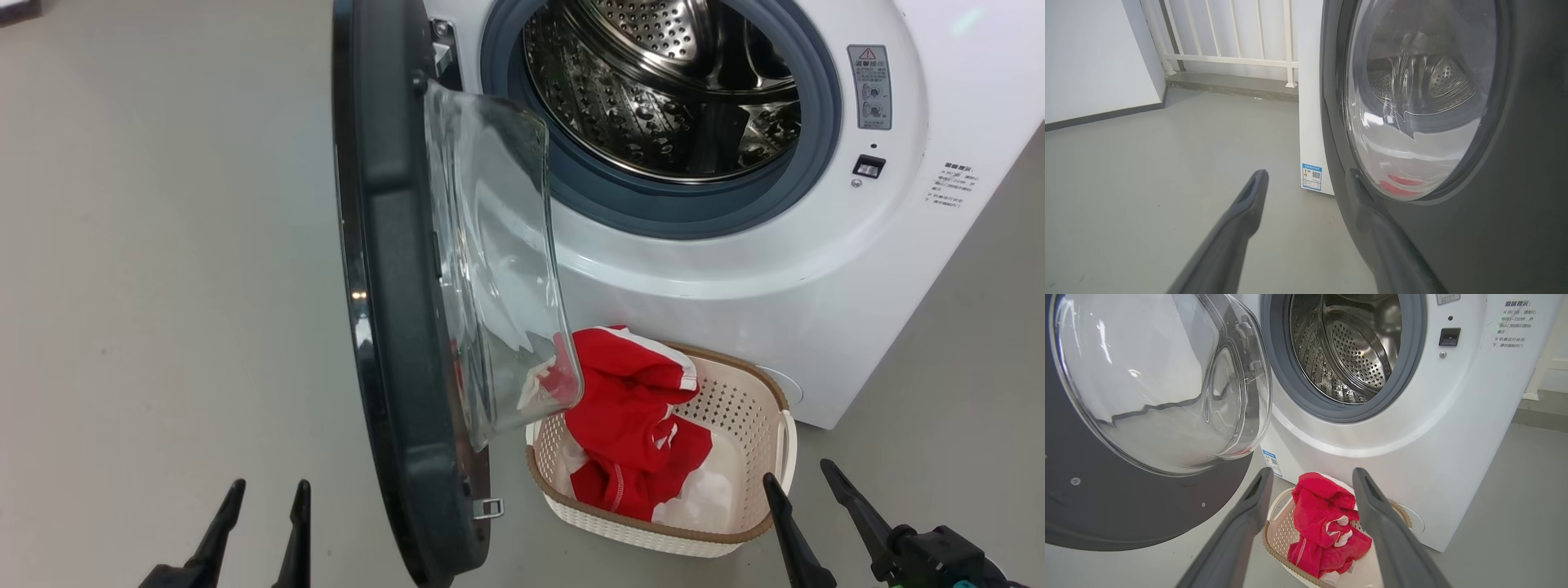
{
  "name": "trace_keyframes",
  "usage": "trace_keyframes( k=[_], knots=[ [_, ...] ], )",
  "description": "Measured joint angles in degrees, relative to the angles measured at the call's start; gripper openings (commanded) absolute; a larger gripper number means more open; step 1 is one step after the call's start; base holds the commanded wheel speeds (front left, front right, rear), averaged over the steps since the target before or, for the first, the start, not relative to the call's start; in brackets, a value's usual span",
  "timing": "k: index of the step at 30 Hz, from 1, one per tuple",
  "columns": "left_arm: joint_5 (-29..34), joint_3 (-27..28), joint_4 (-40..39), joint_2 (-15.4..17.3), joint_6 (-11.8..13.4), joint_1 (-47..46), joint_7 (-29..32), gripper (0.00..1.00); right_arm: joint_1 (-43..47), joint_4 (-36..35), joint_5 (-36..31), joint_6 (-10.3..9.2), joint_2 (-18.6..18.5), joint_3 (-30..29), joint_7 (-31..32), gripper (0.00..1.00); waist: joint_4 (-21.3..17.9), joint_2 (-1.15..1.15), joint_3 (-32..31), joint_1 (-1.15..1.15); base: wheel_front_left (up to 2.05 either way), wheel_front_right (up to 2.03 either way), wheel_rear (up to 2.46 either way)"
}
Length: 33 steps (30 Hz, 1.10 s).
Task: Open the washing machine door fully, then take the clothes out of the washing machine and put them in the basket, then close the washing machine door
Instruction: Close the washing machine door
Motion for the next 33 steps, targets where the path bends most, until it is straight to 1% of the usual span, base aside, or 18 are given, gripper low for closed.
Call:
trace_keyframes(
  k=[4, 5, 7, 9, 10, 11, 16, 19, 21, 23, 24, 25, 26, 27, 30, 33],
  knots=[
    [0.0, 0.2, 0.0, 0.0, 0.0, 0.0, 0.0, 1.0, 0.0, 0.0, 0.0, 0.0, 0.0, 0.0, 0.0, 1.0, 0.0, 0.0, -0.1, 0.0, 0.0, 0.0, 0.0],
    [0.0, 0.3, 0.0, 0.0, 0.0, 0.0, 0.0, 0.93, 0.0, 0.0, 0.0, 0.0, 0.0, 0.0, 0.0, 1.0, 0.0, 0.0, -0.1, 0.0, 0.0, 0.0, 0.0],
    [-0.6, 0.5, -0.2, 0.0, 0.0, 0.0, 0.0, 0.47, 0.0, 0.0, 0.0, 0.0, 0.0, 0.0, 0.0, 1.0, -0.1, 0.0, -0.2, 0.0, 0.0, 0.0, 0.0],
    [-1.9, 0.6, -0.4, -0.1, 0.0, 0.0, 0.0, 0.26, 0.0, 0.0, 0.0, 0.0, 0.0, 0.0, 0.0, 1.0, -0.1, 0.0, -0.3, 0.0, 0.0, 0.0, 0.0],
    [-3.3, 0.7, -0.7, -0.1, 0.0, -0.1, 0.0, 0.03, 0.0, 0.0, 0.0, 0.0, 0.0, 0.0, 0.0, 1.0, -0.1, 0.0, -0.3, 0.0, 0.0, 0.0, 0.0],
    [-4.8, 0.9, -1.1, -0.1, 0.0, -0.1, 0.0, 0.0, 0.0, 0.0, 0.0, 0.0, 0.1, 0.0, 0.0, 1.0, -0.1, 0.0, -0.4, 0.0, 0.0, 0.0, 0.0],
    [-14.7, 1.1, -3.7, -0.1, 0.0, -0.7, 0.0, 0.0, 0.0, 0.0, 0.0, 0.0, 0.1, 0.1, 0.0, 1.0, 0.0, 0.0, -0.8, 0.0, 0.0, 0.0, 0.0],
    [-23.9, 0.3, -4.4, -0.1, 0.0, -1.9, 0.0, 0.0, 0.0, 0.1, 0.0, 0.0, 0.2, 0.2, 0.0, 1.0, -0.1, 0.0, -1.0, 0.0, 0.0, 0.0, 0.0],
    [-34.8, -0.6, -4.6, -0.1, 0.0, -2.6, 0.0, 0.0, 0.0, 0.1, 0.0, 0.0, 0.3, 0.3, 0.0, 1.0, -0.3, 0.0, -1.1, 0.0, 0.0, 0.0, 0.0],
    [-43.1, -1.2, -5.5, 0.5, 0.0, -3.0, 0.0, 0.0, 0.0, 0.2, 0.0, 0.0, 0.3, 0.4, 0.0, 1.0, -0.4, 0.0, -1.1, 0.0, 0.0, 0.0, 0.0],
    [-48.4, -1.9, -5.9, 1.1, 0.0, -3.2, 0.0, 0.0, 0.0, 0.2, 0.1, 0.0, 0.3, 0.5, 0.0, 1.0, -0.5, 0.0, -1.0, 0.0, 0.0, 0.0, 0.0],
    [-57.7, -4.0, -6.5, 3.3, 0.0, -3.7, 0.0, 0.0, 0.0, 0.2, 0.1, 0.0, 0.4, 0.5, 0.0, 1.0, -0.8, 0.0, -1.0, 0.0, 0.0, 0.0, 0.0],
    [-63.2, -4.4, -7.1, 4.0, 0.0, -3.9, 0.3, 0.0, 0.0, 0.2, 0.1, 0.0, 0.4, 0.5, 0.0, 1.0, -0.9, 0.0, -0.9, 0.0, 0.0, 0.0, 0.0],
    [-68.1, -4.7, -7.8, 4.7, 0.0, -3.9, 1.4, 0.0, 0.0, 0.2, 0.1, 0.0, 0.4, 0.5, 0.0, 1.0, -1.0, 0.0, -0.8, 0.0, 0.0, 0.0, 0.0],
    [-79.3, -5.1, -9.1, 7.1, 0.0, -3.9, 7.9, 0.0, 0.0, 0.2, 0.1, 0.0, 0.4, 0.5, 0.0, 1.0, -1.3, 0.0, -0.5, 0.0, 0.0, 0.0, 0.0],
    [-86.2, -5.1, -9.7, 9.0, 0.0, -3.9, 16.3, 0.0, 0.0, 0.2, 0.1, 0.0, 0.4, 0.5, 0.0, 1.0, -1.8, 0.0, -0.2, 0.0, 0.0, 0.0, 0.0]
  ],
)
